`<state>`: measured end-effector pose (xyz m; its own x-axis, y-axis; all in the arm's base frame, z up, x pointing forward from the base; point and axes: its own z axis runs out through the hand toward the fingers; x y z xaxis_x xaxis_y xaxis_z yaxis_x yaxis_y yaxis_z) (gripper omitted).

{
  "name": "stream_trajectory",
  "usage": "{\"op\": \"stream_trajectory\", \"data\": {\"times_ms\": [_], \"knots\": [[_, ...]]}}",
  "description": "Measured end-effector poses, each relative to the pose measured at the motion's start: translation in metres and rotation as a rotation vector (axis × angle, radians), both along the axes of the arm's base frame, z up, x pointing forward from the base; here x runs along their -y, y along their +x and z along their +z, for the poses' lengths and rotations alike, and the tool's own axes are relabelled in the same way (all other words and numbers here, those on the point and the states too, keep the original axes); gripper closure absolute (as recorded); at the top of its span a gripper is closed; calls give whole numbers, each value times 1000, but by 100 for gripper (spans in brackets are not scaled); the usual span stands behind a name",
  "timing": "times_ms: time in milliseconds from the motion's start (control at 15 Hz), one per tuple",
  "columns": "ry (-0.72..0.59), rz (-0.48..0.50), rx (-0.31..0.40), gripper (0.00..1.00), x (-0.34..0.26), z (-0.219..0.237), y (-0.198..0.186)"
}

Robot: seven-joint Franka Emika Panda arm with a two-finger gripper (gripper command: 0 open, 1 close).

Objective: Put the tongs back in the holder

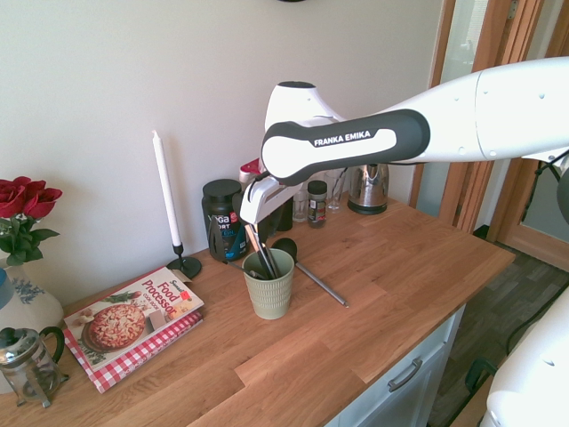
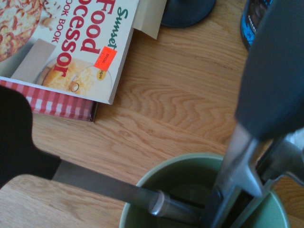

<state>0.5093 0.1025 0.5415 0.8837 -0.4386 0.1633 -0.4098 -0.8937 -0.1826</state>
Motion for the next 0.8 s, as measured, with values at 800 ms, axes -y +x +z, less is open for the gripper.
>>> {"op": "stream_trajectory", "data": {"times_ms": [800], "knots": [[-53, -257, -210, 0, 106, -17, -84]]}}
